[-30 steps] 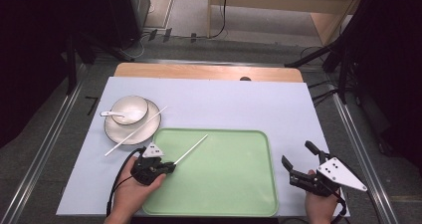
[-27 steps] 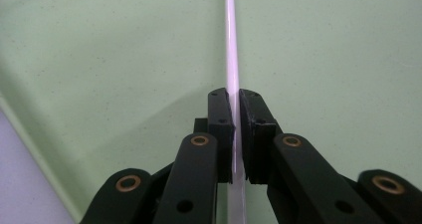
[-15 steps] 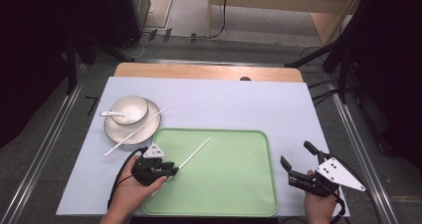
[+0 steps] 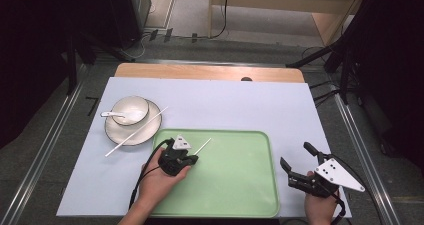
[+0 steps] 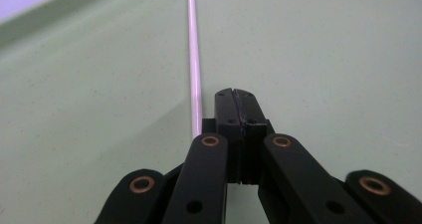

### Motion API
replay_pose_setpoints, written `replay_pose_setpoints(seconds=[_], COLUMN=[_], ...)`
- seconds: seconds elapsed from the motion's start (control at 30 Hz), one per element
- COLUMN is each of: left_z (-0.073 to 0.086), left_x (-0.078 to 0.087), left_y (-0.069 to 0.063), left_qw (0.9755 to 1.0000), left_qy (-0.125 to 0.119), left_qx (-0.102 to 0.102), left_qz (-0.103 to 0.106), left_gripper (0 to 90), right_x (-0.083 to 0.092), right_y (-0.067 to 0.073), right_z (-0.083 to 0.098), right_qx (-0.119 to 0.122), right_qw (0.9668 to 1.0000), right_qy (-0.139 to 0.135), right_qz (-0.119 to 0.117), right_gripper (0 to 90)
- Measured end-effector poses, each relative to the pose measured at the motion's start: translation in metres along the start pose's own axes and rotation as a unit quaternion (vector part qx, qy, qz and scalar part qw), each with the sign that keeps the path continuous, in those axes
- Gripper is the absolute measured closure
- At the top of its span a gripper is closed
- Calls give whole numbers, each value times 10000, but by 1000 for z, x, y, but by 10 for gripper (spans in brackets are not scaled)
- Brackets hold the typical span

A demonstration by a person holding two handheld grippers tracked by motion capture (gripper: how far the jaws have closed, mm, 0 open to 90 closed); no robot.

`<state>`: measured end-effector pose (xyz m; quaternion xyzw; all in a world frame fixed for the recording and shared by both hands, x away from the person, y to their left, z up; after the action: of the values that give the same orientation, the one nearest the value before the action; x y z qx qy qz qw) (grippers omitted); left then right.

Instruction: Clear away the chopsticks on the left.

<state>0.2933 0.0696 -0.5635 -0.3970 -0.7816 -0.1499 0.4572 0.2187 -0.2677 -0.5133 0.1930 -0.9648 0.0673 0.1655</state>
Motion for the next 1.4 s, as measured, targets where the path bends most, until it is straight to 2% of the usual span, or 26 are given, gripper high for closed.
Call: replay_pose_setpoints(seconds=[0.1,0.2,0.33,0.53,0.63,0.93,1.1,1.3,1.4], left_z=[2,9,18,30,36,44,50,54,54], left_x=[4,12,21,33,38,44,49,50,50], left_y=[10,26,41,55,61,64,61,52,52], left_qw=[9996,9980,9960,9943,9936,9946,9961,9982,9982], left_qy=[23,-39,-90,-87,-128,-93,13,152,114], left_qx=[227,548,785,902,979,888,715,484,515], left_qz=[-179,-301,-415,-554,-545,-524,-518,-308,-289], left_gripper=[900,900,900,900,900,900,900,900,900], right_x=[2,3,3,2,2,2,3,4,3], right_y=[-1,-4,-3,-4,-4,-5,-6,-6,-6], right_z=[1,1,1,1,1,0,0,0,0], right_qx=[10,-63,-46,-46,-48,-76,-86,-83,-74], right_qw=[10000,10000,10000,10000,10000,10000,9999,9999,10000], right_qy=[2,-11,-11,-23,-32,-36,-52,-53,-49], right_qz=[15,31,24,12,7,1,22,26,16], right_gripper=[131,131,131,131,131,131,131,131,131])
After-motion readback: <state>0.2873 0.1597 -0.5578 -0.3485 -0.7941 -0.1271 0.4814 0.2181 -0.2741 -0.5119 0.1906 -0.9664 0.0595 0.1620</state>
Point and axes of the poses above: each handheld gripper's, and its own axes: x roughly backward along the jaws, z roughly out of its underside, y roughly to its left, the point moved 6 cm from there along -x, roughly forward along the jaws, and after that the axes turned 6 degrees about y, right-handed, at the moved point
